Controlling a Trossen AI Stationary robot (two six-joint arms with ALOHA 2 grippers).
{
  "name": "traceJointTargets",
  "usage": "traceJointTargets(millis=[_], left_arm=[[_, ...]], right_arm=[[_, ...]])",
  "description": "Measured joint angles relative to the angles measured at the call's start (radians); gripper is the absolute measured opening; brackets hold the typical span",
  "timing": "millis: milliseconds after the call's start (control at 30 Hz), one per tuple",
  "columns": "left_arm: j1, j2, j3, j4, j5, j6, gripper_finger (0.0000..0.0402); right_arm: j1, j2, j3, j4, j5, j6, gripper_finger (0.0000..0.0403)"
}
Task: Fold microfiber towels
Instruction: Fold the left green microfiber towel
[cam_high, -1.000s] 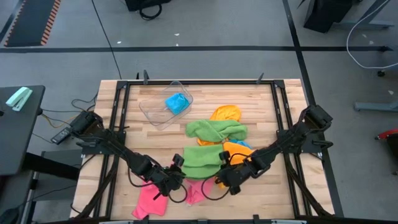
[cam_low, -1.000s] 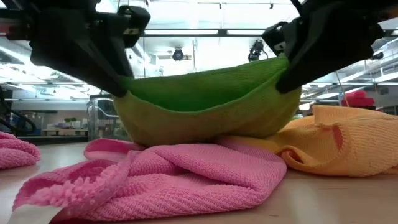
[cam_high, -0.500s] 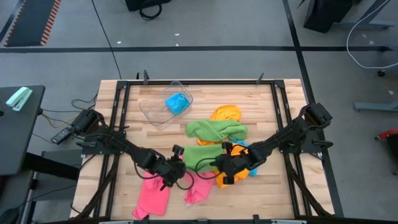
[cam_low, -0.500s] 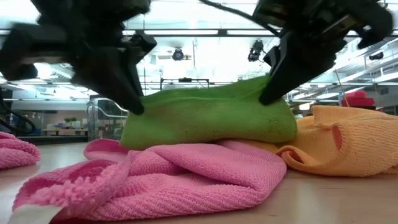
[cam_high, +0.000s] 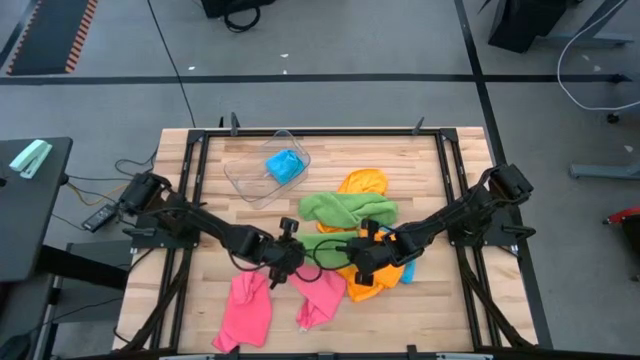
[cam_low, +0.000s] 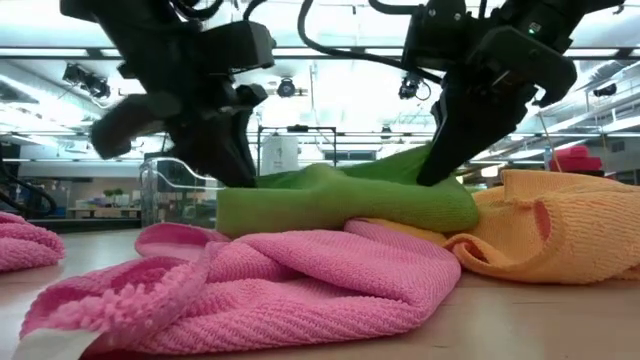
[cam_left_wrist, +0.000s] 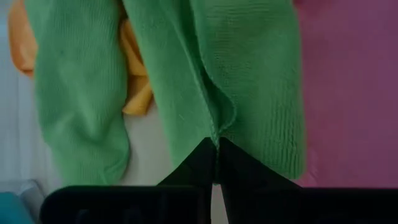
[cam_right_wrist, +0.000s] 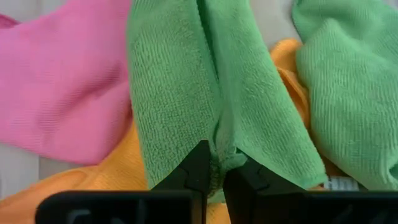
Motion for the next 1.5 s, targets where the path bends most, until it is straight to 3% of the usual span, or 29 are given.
traceJointTargets(millis=[233, 633, 833, 1167, 1500], left_arm=[[0.053, 0.008, -0.001, -0.007, 0.001, 0.029, 0.0018], [0.095, 0.093, -0.001, 0.017, 0.012, 0.038, 0.0035], [0.102, 0.093, -0.001, 0.016, 0.013, 0.031, 0.0034], [0.098, 0.093, -0.001, 0.016, 0.012, -0.023, 0.0113], [0.062, 0.056, -0.001, -0.014, 0.014, -0.022, 0.0172]], right_arm=[[-0.025, 0.0, 0.0, -0.029, 0.002, 0.002, 0.0043], [-0.074, 0.0, -0.05, -0.014, 0.0, -0.014, 0.0044], [-0.082, 0.0, -0.052, -0.015, -0.014, -0.044, 0.0076], [-0.08, 0.0, -0.052, -0.06, -0.035, -0.035, 0.0145], [-0.08, -0.004, -0.05, -0.121, -0.048, -0.036, 0.0157]])
